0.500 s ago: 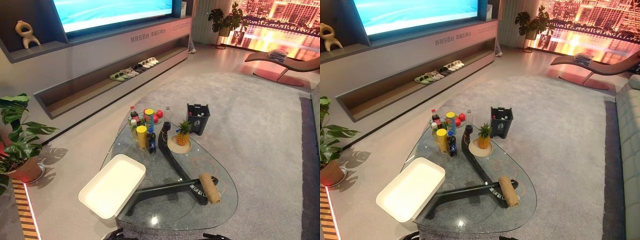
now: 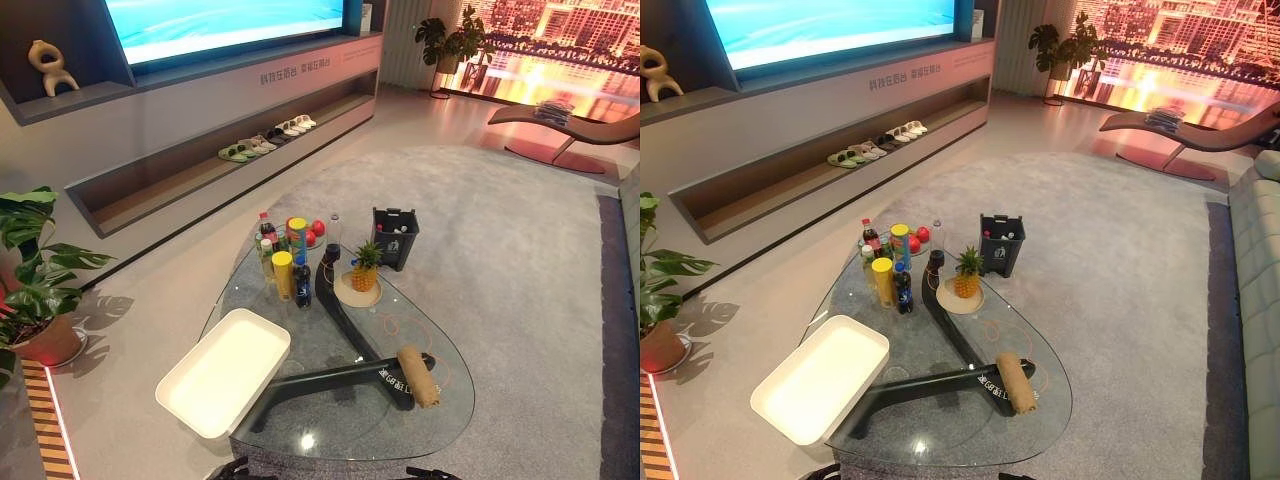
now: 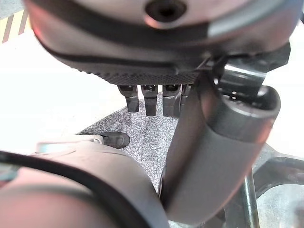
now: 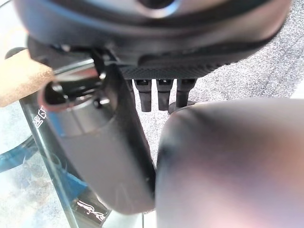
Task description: Wipe the table with a cloth and put it in the basket.
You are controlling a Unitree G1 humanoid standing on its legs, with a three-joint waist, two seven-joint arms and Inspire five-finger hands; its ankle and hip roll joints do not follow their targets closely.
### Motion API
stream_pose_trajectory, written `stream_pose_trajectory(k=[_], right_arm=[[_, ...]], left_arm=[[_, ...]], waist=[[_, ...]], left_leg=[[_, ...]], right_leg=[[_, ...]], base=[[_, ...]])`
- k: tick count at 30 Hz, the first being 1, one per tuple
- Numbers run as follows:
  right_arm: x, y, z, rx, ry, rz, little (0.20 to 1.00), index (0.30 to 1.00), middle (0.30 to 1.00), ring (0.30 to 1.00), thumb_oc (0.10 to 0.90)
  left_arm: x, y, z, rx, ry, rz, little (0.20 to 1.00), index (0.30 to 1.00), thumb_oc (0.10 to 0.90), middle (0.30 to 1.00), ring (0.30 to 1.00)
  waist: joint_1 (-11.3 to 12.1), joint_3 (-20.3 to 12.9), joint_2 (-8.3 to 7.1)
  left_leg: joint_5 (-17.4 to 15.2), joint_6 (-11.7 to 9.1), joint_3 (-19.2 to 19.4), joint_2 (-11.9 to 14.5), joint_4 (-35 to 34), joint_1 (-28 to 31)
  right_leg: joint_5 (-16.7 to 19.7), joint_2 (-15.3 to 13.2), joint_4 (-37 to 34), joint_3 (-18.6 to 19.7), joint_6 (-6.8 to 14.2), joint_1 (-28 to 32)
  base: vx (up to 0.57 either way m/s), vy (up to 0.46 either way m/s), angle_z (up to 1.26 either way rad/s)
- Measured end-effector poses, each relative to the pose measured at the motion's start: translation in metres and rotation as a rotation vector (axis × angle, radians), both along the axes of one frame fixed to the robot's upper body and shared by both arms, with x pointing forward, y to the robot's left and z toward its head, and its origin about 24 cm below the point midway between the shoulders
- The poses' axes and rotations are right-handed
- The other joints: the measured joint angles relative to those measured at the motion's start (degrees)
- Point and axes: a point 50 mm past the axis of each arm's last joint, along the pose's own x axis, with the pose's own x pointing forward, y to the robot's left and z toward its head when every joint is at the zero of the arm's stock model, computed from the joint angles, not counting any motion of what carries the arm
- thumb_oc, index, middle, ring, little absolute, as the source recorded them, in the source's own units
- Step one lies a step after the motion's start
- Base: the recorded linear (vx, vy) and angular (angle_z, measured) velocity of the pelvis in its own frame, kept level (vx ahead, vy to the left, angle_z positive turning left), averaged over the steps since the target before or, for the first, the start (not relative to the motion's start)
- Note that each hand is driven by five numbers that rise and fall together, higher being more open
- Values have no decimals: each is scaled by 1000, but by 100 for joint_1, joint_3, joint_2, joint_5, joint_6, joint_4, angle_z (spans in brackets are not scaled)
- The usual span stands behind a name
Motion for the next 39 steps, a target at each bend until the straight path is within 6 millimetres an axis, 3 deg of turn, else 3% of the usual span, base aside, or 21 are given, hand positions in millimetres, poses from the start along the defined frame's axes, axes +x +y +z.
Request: stream_pose_trajectory(k=[11, 23, 28, 34, 39], right_arm=[[0, 0, 0, -9, -10, 7, 900, 900, 900, 900, 800], [12, 2, 5, -21, -153, 77, 900, 900, 900, 900, 800], [47, 19, 24, 7, -343, 136, 900, 900, 900, 900, 800], [106, 44, 67, 12, -630, 192, 900, 900, 900, 900, 800], [144, 40, 110, -108, -870, 127, 900, 900, 900, 900, 800]], left_arm=[[0, 0, 0, 2, 1, 0, 900, 900, 800, 900, 900], [0, 0, 0, 30, 10, 11, 900, 900, 800, 900, 900], [12, 1, 4, 56, -40, 0, 900, 900, 800, 900, 900], [43, 2, 14, 121, -126, -64, 900, 900, 800, 900, 900], [77, -6, 25, 136, -224, -100, 900, 900, 800, 900, 900]], waist=[[-1, -9, 8], [-23, 5, 25], [-28, 301, -7], [-178, 973, -38], [-342, 1643, 33]], left_leg=[[-1, 1, 0, -1, 0, -1], [3, 3, 49, 0, 1, -152], [36, -15, 152, 22, 39, -326], [155, 22, 158, -44, 76, -743], [216, 71, 201, -127, 137, -1104]], right_leg=[[0, 0, 0, 3, -1, -1], [38, 4, 0, 32, 10, -183], [108, 31, 3, 116, 3, -387], [313, 14, 41, 162, 10, -772], [388, -56, 124, 186, 97, -1146]], base=[[0, 0, 0], [9, -1, -2], [-51, -24, -9], [-106, 8, -3], [-98, 68, -1]])
